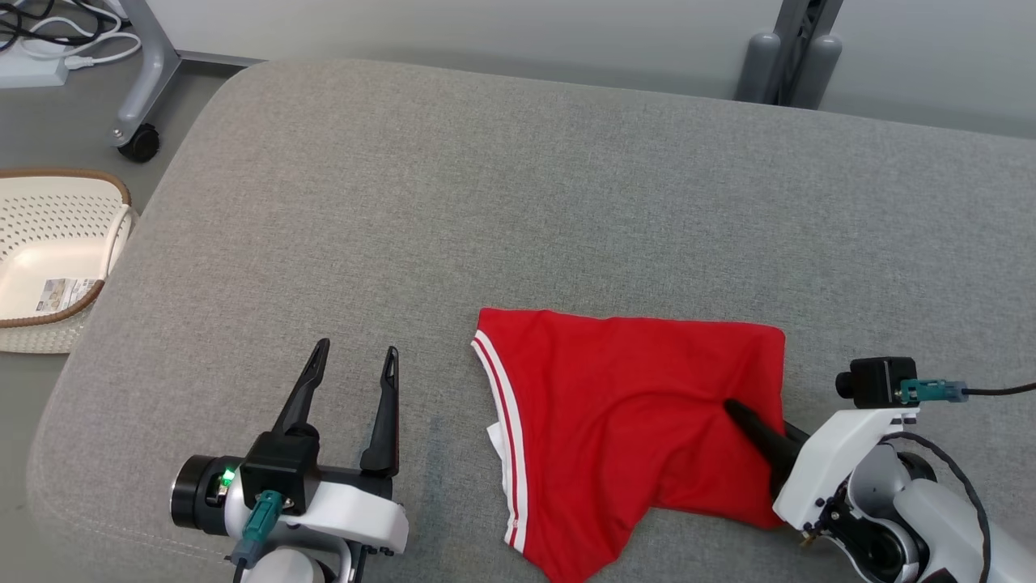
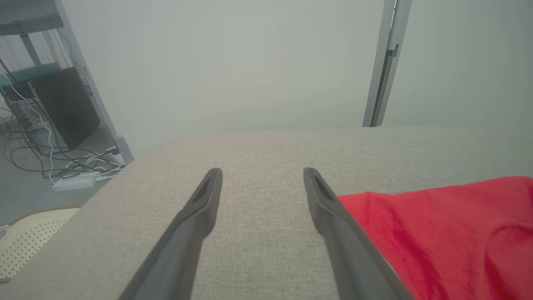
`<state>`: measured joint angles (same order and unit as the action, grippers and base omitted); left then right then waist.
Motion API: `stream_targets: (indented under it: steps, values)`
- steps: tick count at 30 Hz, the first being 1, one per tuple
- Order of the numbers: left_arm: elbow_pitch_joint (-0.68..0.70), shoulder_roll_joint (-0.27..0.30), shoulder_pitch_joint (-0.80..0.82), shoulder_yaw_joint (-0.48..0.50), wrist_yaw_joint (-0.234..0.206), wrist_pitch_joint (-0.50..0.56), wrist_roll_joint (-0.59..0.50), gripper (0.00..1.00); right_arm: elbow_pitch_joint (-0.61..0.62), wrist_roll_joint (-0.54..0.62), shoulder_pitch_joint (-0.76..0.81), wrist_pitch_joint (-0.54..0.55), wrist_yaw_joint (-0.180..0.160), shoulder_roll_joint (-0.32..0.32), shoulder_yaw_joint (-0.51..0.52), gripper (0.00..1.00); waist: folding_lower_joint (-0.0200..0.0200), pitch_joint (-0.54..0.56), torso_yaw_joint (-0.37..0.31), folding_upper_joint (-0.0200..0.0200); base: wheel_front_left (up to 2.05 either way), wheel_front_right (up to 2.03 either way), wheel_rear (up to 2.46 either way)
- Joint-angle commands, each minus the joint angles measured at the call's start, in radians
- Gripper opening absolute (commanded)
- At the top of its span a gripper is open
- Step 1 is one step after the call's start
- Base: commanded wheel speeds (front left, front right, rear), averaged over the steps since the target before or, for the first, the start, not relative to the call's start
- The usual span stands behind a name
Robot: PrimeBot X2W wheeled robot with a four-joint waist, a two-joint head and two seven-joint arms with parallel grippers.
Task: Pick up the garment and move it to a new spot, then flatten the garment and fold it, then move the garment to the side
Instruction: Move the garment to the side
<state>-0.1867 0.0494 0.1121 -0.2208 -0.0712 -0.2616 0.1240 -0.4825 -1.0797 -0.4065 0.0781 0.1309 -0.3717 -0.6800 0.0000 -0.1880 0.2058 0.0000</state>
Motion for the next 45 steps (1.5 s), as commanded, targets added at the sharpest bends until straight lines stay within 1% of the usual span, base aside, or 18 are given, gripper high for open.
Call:
stream_targets:
  steps: [1,3,5,17,21,28,40,45]
  values:
    - [-0.001,0.003,0.012,0.003,-0.003,-0.004,0.004,1.0,-0.004,-0.007,-0.02,-0.01,0.0,-0.023,-0.006,0.0,0.0,0.003,-0.005,0.0,0.0,0.0,0.0]
    - [-0.001,0.003,0.012,0.003,-0.004,-0.004,0.005,1.0,-0.004,-0.01,-0.028,-0.009,0.0,-0.033,-0.014,0.0,0.0,0.004,-0.008,0.0,0.0,0.0,0.0]
    - [-0.001,0.004,0.012,0.002,-0.005,-0.004,0.005,1.0,-0.002,-0.001,-0.046,0.004,0.0,-0.058,-0.035,0.0,0.0,0.006,-0.013,0.0,0.0,0.0,0.0]
    - [0.001,0.004,0.019,-0.007,-0.013,-0.004,0.013,1.0,-0.009,0.078,-0.175,0.077,0.0,-0.251,-0.172,0.0,0.0,0.009,-0.033,0.0,0.0,0.0,0.0]
    - [0.003,0.004,0.02,-0.009,-0.014,-0.004,0.018,1.0,-0.035,0.1,-0.214,0.092,0.0,-0.315,-0.191,0.0,0.0,0.006,-0.033,0.0,0.0,0.0,0.0]
    - [0.006,0.003,0.022,-0.014,-0.017,-0.004,0.023,1.0,-0.111,0.207,-0.293,0.117,0.0,-0.436,-0.244,0.0,0.0,-0.006,-0.029,0.0,0.0,0.0,0.0]
    - [0.01,0.004,0.011,-0.016,-0.021,-0.004,0.031,1.0,-0.179,0.308,-0.366,0.16,0.0,-0.596,-0.29,0.0,0.0,-0.018,-0.027,0.0,0.0,0.0,0.0]
    - [0.014,0.004,0.017,-0.015,-0.024,-0.004,0.034,1.0,-0.214,0.373,-0.411,0.169,0.0,-0.645,-0.295,0.0,0.0,-0.031,-0.034,0.0,0.0,0.0,0.0]
